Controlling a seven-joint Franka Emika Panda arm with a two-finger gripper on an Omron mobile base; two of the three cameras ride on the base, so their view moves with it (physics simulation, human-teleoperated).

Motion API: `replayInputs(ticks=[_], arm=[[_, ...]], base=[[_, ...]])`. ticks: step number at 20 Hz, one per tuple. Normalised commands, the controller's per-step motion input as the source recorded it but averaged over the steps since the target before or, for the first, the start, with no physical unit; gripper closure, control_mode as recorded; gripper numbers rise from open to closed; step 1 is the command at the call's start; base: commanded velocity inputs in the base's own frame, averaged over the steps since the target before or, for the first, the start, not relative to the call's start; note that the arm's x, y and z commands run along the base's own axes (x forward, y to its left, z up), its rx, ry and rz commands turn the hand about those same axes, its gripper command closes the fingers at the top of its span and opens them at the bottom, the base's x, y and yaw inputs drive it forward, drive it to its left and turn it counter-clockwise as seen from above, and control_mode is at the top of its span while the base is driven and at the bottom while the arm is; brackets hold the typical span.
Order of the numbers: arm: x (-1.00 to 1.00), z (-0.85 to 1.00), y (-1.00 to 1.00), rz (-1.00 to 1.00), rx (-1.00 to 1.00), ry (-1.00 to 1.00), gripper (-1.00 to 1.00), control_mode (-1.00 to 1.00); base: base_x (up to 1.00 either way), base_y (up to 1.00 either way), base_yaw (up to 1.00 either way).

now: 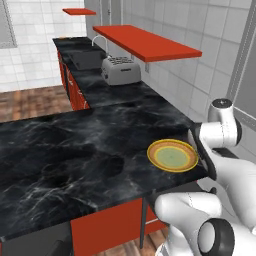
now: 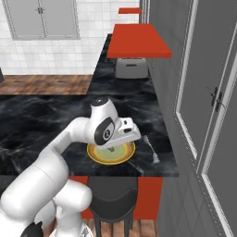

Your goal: Take the fork and place it on the left side of the plate. Then take the spoon and place it on the right side of the plate. Make sure they're directly next to the plate.

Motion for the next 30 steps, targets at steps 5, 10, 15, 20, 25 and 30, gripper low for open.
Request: replayInputs(ticks=[5, 10, 15, 20, 25, 30], arm=[[-0.45, 0.56, 0.07, 0.00, 0.06, 0.00, -1.00, -1.00], [-0.50, 0.32, 0.23, 0.00, 0.04, 0.00, -1.00, -1.00], [-0.58, -0.03, 0.66, 0.00, -0.01, -0.02, -1.00, -1.00], [-0.11, -0.07, 0.20, 0.00, -0.02, 0.00, -1.00, 1.00], [0.00, 0.00, 0.00, 0.00, 0.00, 0.00, -1.00, 1.00], [0.00, 0.00, 0.00, 0.00, 0.00, 0.00, -1.00, 1.00]], base=[[0.00, 0.00, 0.00], [0.00, 0.00, 0.00], [0.00, 0.00, 0.00], [-0.48, 0.77, 0.04], [-0.65, 0.93, 0.16], [-0.53, 1.00, 0.13]])
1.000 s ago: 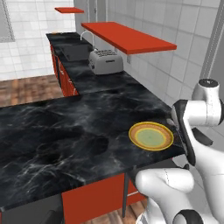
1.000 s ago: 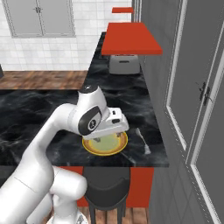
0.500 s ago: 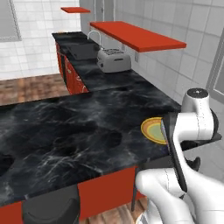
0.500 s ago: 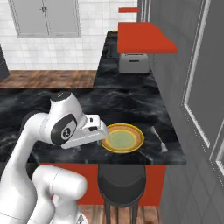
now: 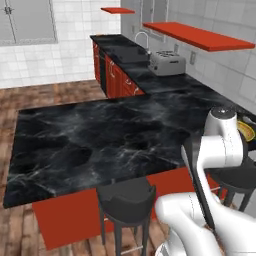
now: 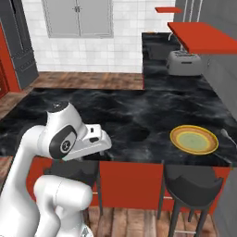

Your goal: Take the fork and place it on the left side of the plate. Then take the spoon and place it on the right side of the plate. Make sure they're directly next to the plate.

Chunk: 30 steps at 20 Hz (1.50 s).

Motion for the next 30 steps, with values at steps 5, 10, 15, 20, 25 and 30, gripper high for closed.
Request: replayInputs(ticks=[5, 10, 15, 20, 25, 30], arm=[[0.00, 0.00, 0.00, 0.00, 0.00, 0.00, -1.00, 1.00], [0.00, 0.00, 0.00, 0.00, 0.00, 0.00, -1.00, 1.00], [0.00, 0.00, 0.00, 0.00, 0.00, 0.00, -1.00, 1.00], [0.00, 0.00, 0.00, 0.00, 0.00, 0.00, -1.00, 1.00], [0.00, 0.00, 0.00, 0.00, 0.00, 0.00, -1.00, 1.00], [0.00, 0.00, 0.00, 0.00, 0.00, 0.00, -1.00, 1.00]], base=[[-0.27, 1.00, 0.08], [0.00, 1.00, 0.01], [0.01, 1.00, 0.00], [0.13, 1.00, -0.01], [0.47, 1.00, -0.13], [0.69, 1.00, -0.24]])
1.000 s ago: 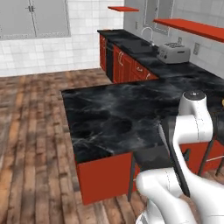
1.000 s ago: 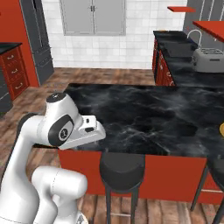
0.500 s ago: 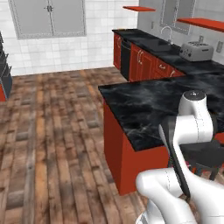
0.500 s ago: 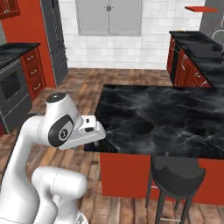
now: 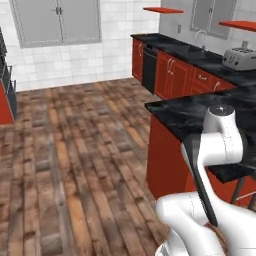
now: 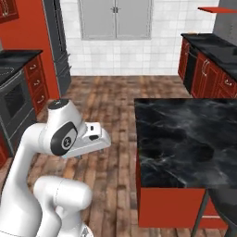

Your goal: Take the fork and place it on the left side of the plate. Then take the spoon and place it on the right side of the plate. Make sure they're directly next to the plate.

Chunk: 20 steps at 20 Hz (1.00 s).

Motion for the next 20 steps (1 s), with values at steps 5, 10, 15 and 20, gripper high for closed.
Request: replayInputs(ticks=[5, 10, 15, 20], arm=[[0.00, 0.00, 0.00, 0.00, 0.00, 0.00, -1.00, 1.00], [0.00, 0.00, 0.00, 0.00, 0.00, 0.00, -1.00, 1.00], [0.00, 0.00, 0.00, 0.00, 0.00, 0.00, -1.00, 1.00], [0.00, 0.00, 0.00, 0.00, 0.00, 0.00, -1.00, 1.00]], base=[[0.76, 1.00, -0.29], [0.79, 1.00, -0.31], [0.86, 1.00, -0.33], [0.97, 0.95, -0.33]])
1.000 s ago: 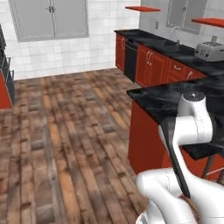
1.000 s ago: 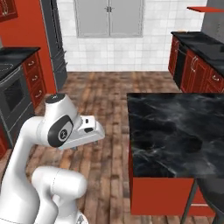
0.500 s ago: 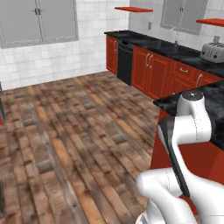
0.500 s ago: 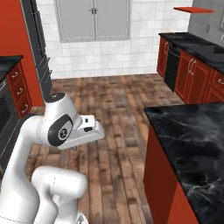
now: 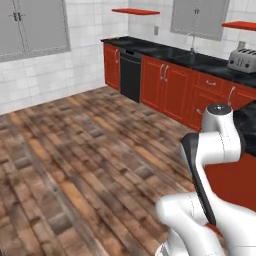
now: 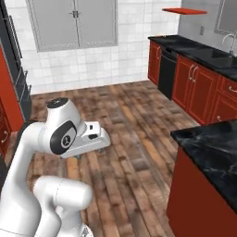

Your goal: Take the fork and place it on the left side of the plate. Then take the spoon and place it on the right side of the plate. Make sure they're directly next to the plate.

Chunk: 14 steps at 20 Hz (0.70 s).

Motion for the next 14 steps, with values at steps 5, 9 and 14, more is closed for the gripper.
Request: replayInputs(ticks=[5, 9, 14], arm=[[0.00, 0.00, 0.00, 0.00, 0.00, 0.00, -1.00, 1.00], [0.00, 0.00, 0.00, 0.00, 0.00, 0.00, -1.00, 1.00], [0.00, 0.00, 0.00, 0.00, 0.00, 0.00, -1.00, 1.00]], base=[[1.00, 0.83, -0.34], [1.00, 0.78, -0.34], [1.00, 0.86, -0.35]])
